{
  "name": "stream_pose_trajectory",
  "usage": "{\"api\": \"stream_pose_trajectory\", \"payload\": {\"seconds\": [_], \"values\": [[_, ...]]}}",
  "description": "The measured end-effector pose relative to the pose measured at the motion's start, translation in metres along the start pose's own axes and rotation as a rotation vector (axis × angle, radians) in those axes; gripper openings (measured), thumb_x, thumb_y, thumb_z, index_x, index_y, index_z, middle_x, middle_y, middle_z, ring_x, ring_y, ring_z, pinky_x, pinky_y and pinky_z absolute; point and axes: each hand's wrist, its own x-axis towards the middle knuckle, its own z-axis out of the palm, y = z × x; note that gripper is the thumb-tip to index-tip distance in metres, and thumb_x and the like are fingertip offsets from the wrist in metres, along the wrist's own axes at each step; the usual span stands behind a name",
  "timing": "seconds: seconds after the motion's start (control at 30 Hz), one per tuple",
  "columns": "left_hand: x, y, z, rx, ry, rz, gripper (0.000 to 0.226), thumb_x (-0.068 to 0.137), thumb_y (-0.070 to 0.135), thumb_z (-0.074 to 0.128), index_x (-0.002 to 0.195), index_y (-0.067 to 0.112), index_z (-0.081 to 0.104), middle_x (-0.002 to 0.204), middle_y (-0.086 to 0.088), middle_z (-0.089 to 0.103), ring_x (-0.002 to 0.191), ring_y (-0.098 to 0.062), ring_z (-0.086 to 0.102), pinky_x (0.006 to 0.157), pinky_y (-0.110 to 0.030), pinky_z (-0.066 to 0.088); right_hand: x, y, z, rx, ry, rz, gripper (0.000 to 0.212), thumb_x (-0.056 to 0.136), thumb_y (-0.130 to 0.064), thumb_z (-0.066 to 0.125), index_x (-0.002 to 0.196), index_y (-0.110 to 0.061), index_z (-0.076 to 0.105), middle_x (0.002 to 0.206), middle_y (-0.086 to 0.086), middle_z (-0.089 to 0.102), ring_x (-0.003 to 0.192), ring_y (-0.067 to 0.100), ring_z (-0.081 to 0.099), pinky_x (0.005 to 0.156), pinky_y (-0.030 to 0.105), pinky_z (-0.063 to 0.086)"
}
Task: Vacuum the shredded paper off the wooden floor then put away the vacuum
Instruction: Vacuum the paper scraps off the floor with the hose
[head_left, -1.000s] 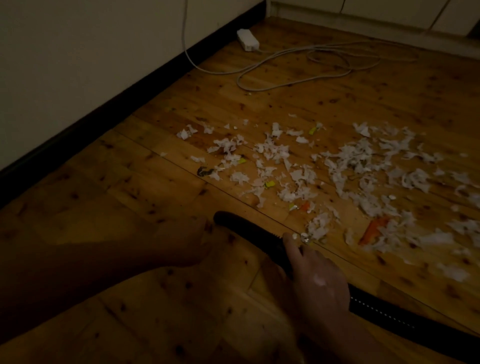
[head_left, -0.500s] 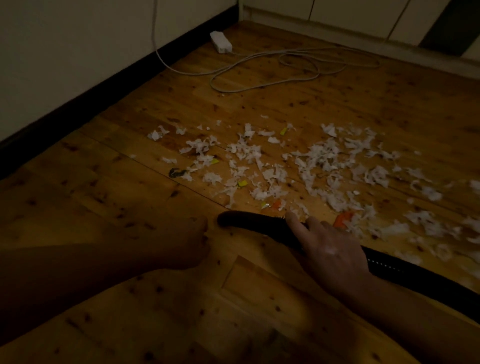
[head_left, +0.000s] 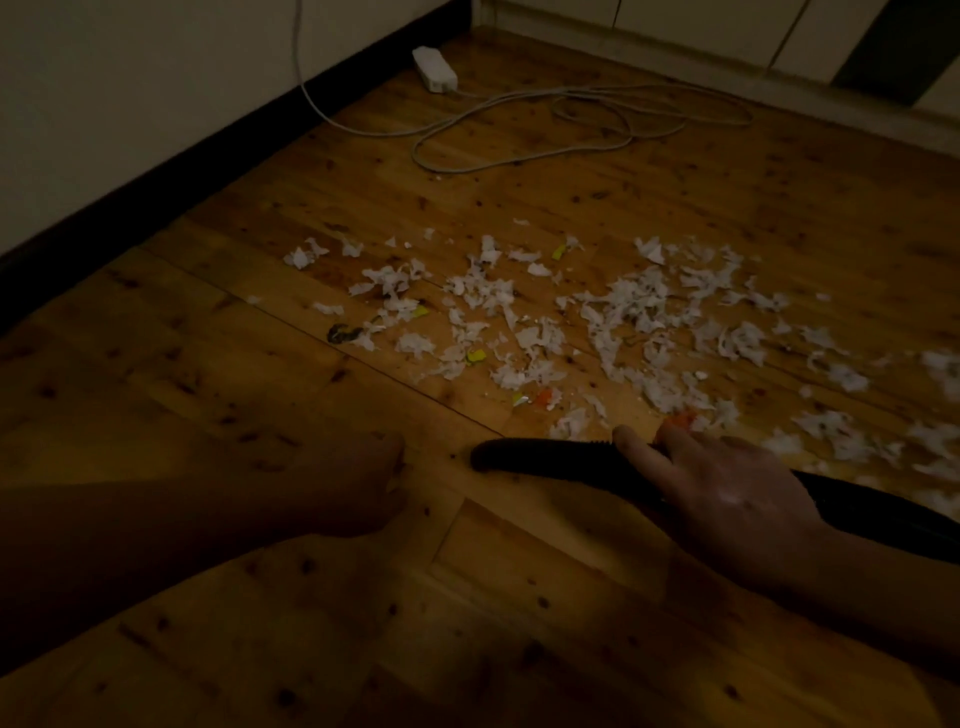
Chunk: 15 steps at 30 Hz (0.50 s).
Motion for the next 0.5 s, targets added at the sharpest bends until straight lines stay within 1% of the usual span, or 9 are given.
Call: {"api": "stream_pose_trajectory", "payload": {"seconds": [0.07,0.17,0.23,0.27,0.3,0.33,0.4,0.43,0.5], "values": [[0.003,0.004,0.002,0.015,0.005,0.017,0.044,0.094,0.049,0.048,0.126,0.019,0.044,0.119,-0.001,0.054,0.1,-0.019,0.057,0.086,-0.039,0.052,-0.009,0.003,-0.007,-0.019,-0.006,-0.041,0.066,0.068,-0.02,0.083,0.125,-0.012,0.051,0.067,0.009,0.052,0.045,0.016,0.033,0.038,0.027,0.026],[0.008,0.016,0.001,0.017,-0.009,0.063,0.047,0.094,0.05,0.048,0.131,0.021,0.041,0.13,0.0,0.05,0.109,-0.019,0.055,0.09,-0.036,0.048,-0.029,-0.002,-0.014,-0.028,-0.076,-0.076,0.084,0.057,-0.01,0.087,0.131,-0.01,0.047,0.067,0.013,0.054,0.044,0.023,0.044,0.036,0.034,0.035],[0.01,0.025,-0.001,0.001,-0.01,0.077,0.048,0.094,0.049,0.049,0.133,0.021,0.041,0.133,0.0,0.049,0.11,-0.019,0.055,0.088,-0.034,0.049,-0.044,-0.007,-0.012,-0.016,-0.108,-0.096,0.088,0.056,-0.02,0.09,0.132,-0.01,0.046,0.068,0.013,0.055,0.045,0.023,0.046,0.038,0.033,0.032],[0.011,0.028,-0.002,-0.005,-0.005,0.076,0.048,0.094,0.048,0.049,0.133,0.021,0.041,0.133,0.0,0.05,0.109,-0.018,0.055,0.087,-0.033,0.049,-0.05,-0.011,-0.01,-0.008,-0.119,-0.118,0.082,0.064,-0.03,0.087,0.132,-0.012,0.046,0.07,0.01,0.056,0.046,0.022,0.047,0.039,0.032,0.031],[0.012,0.032,-0.003,-0.005,0.004,0.079,0.047,0.095,0.048,0.049,0.132,0.021,0.042,0.132,0.0,0.051,0.108,-0.018,0.056,0.086,-0.032,0.049,-0.056,-0.015,-0.011,0.009,-0.133,-0.115,0.069,0.076,-0.041,0.076,0.133,-0.014,0.047,0.071,0.007,0.057,0.047,0.02,0.047,0.041,0.03,0.03],[0.012,0.035,-0.004,0.0,0.018,0.082,0.046,0.095,0.048,0.049,0.131,0.02,0.042,0.131,0.0,0.051,0.107,-0.018,0.056,0.086,-0.033,0.049,-0.061,-0.017,-0.01,0.05,-0.148,-0.091,0.057,0.086,-0.049,0.058,0.132,-0.017,0.048,0.072,0.004,0.057,0.048,0.017,0.048,0.042,0.028,0.027],[0.012,0.04,-0.005,0.009,0.026,0.082,0.045,0.095,0.047,0.049,0.131,0.02,0.042,0.132,0.0,0.051,0.11,-0.018,0.056,0.087,-0.033,0.049,-0.063,-0.024,-0.015,0.152,-0.218,-0.001,0.055,0.093,-0.059,0.032,0.13,-0.022,0.049,0.074,-0.003,0.059,0.047,0.012,0.048,0.044,0.023,0.022],[0.013,0.042,-0.005,0.01,0.017,0.078,0.046,0.095,0.047,0.049,0.132,0.02,0.042,0.133,0.0,0.051,0.111,-0.018,0.056,0.088,-0.033,0.049,-0.061,-0.028,-0.019,0.196,-0.282,0.046,0.056,0.095,-0.061,0.025,0.133,-0.025,0.044,0.079,-0.005,0.059,0.049,0.011,0.049,0.046,0.022,0.024],[0.014,0.043,-0.004,0.0,-0.006,0.071,0.046,0.096,0.046,0.049,0.133,0.02,0.041,0.132,0.0,0.051,0.109,-0.018,0.056,0.088,-0.033,0.05,-0.059,-0.036,-0.019,0.285,-0.383,0.096,0.057,0.094,-0.066,0.018,0.142,-0.034,0.021,0.104,-0.006,0.056,0.066,0.013,0.054,0.055,0.025,0.034]]}}
